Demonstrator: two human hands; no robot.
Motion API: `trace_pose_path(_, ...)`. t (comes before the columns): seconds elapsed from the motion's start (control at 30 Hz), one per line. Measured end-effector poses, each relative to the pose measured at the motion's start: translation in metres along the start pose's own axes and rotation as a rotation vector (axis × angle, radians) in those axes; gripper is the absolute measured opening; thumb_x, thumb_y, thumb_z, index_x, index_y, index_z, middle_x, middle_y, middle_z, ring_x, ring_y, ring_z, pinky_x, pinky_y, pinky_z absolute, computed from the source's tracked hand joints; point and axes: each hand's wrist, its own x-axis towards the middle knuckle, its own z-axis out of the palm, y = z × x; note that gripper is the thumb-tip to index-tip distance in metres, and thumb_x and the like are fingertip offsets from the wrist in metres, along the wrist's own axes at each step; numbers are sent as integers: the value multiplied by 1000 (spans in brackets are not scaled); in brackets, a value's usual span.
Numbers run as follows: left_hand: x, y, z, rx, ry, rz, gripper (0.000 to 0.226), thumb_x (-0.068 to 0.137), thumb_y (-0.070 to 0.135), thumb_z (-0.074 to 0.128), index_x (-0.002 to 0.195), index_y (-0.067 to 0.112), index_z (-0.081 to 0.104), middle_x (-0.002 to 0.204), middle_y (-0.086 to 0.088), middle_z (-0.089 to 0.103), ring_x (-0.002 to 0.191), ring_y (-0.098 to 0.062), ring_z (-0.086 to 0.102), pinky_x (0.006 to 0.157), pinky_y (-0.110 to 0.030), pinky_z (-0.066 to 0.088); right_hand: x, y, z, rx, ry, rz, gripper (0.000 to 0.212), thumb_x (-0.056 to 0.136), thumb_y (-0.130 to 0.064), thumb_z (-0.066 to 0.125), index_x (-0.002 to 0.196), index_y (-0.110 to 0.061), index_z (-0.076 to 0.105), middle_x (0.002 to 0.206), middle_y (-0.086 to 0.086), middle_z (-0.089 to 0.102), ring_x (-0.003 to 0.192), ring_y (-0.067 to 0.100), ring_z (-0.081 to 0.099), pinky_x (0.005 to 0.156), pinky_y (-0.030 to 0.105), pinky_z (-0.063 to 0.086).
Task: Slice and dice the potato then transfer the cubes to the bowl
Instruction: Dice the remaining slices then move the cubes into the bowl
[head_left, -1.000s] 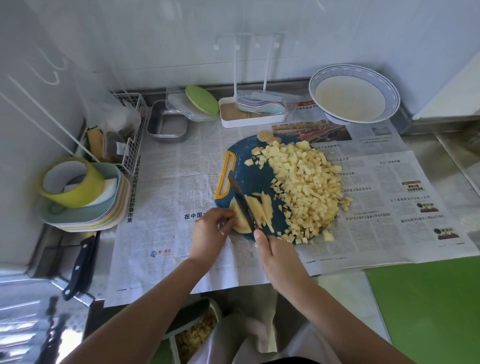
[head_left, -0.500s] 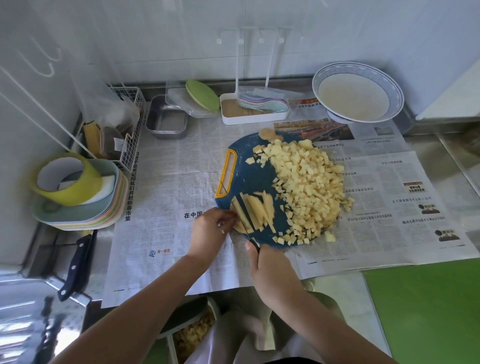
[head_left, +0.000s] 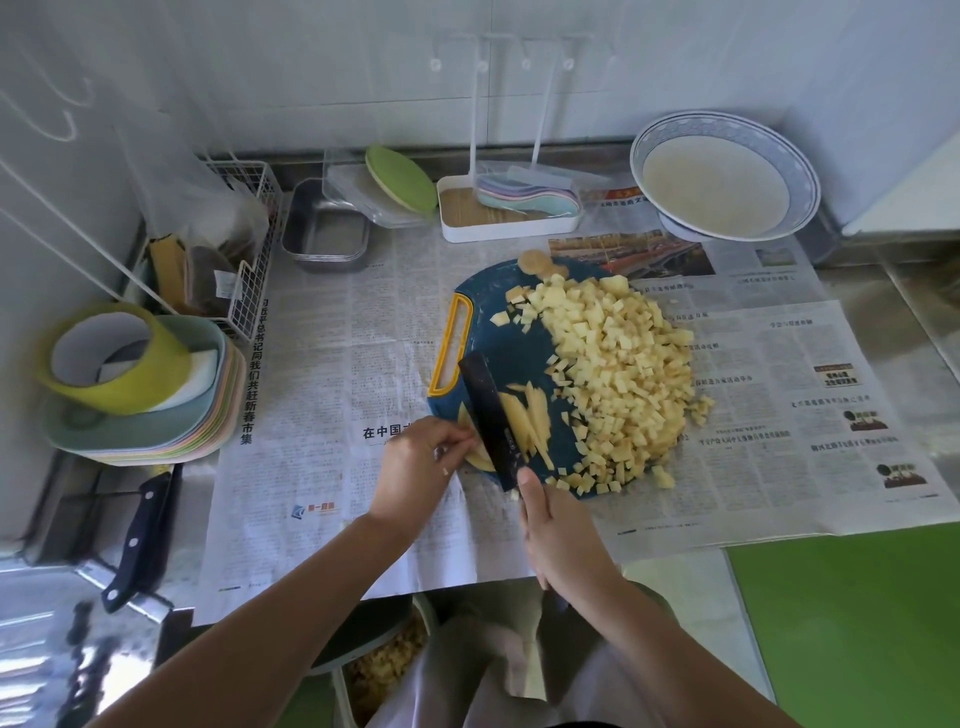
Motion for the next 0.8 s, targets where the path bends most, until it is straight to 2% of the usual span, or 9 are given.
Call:
trace_pose_path(0.1, 0, 1, -1, 2, -8, 3, 11, 77, 1, 76, 86, 6, 75, 84, -1, 70, 83, -7, 63, 74, -13, 50, -2, 4, 4, 59, 25, -5, 54, 102, -42, 29, 58, -14, 40, 48, 0, 40, 40, 11, 38, 53, 42, 38)
trace_pose_path(0.17, 0, 4, -1, -28, -12, -33, 12, 78, 1, 76, 87, 8, 75, 85, 3, 70, 84, -7, 64, 76, -14, 51, -6, 4, 0, -6, 39, -40, 52, 102, -41, 29, 57, -17, 38, 48, -3, 40, 42, 9, 39, 51, 30, 35)
trace_pose_path(0.2, 0, 5, -2, -56, -16, -81, 12, 78, 1, 75, 87, 10, 75, 85, 5, 70, 83, -6, 65, 77, -15, 52, -8, 4, -3, -53, 49, -66, 51, 102, -40, 28, 58, -18, 38, 50, -4, 40, 45, 8, 40, 51, 23, 33)
trace_pose_path(0.33, 3, 13, -7, -196, -56, -339, 19, 81, 5, 74, 82, 23, 71, 87, 6, 71, 83, -6, 68, 78, -18, 53, -17, -2, -12, -90, 70, -122, 47, 103, -39, 29, 59, -21, 36, 53, -5, 39, 50, 9, 41, 51, 21, 33)
trace_pose_path(0.47, 10, 23, -8, -176, -28, -503, 14, 79, 12, 77, 81, 20, 65, 81, 7, 66, 76, -2, 62, 64, -11, 47, -22, -7, -15, -77, 14, -131, 47, 102, -42, 31, 66, -15, 44, 58, -6, 43, 52, 6, 41, 52, 19, 36)
trace_pose_path(0.57, 19, 19, -14, -127, -151, -668, 16, 78, 20, 79, 77, 17, 64, 71, 2, 68, 66, -13, 64, 64, -22, 51, -25, -9, -13, 4, -30, -98, 43, 100, -45, 33, 81, -13, 53, 62, -8, 45, 55, 2, 41, 54, 15, 37)
trace_pose_path(0.63, 25, 18, -20, -187, -267, -729, 19, 76, 20, 81, 77, 7, 67, 67, -7, 71, 60, -16, 66, 66, -27, 55, -26, -9, -10, -62, -22, -138, 41, 101, -45, 31, 85, -14, 53, 65, -7, 47, 58, 4, 44, 56, 17, 39)
trace_pose_path(0.73, 34, 21, -27, -260, -360, -788, 20, 73, 15, 83, 73, 1, 68, 68, -14, 72, 57, -18, 66, 61, -24, 56, -26, -7, -5, -234, 1, -226, 39, 101, -42, 23, 94, -16, 51, 76, -1, 52, 70, 13, 56, 63, 25, 44)
trace_pose_path(0.8, 39, 24, -29, -260, -400, -819, 18, 73, 12, 82, 72, 0, 68, 68, -14, 72, 54, -16, 67, 56, -21, 55, -26, -7, -1, -321, -1, -231, 46, 99, -45, 17, 99, -15, 52, 79, -2, 52, 73, 14, 58, 63, 24, 46)
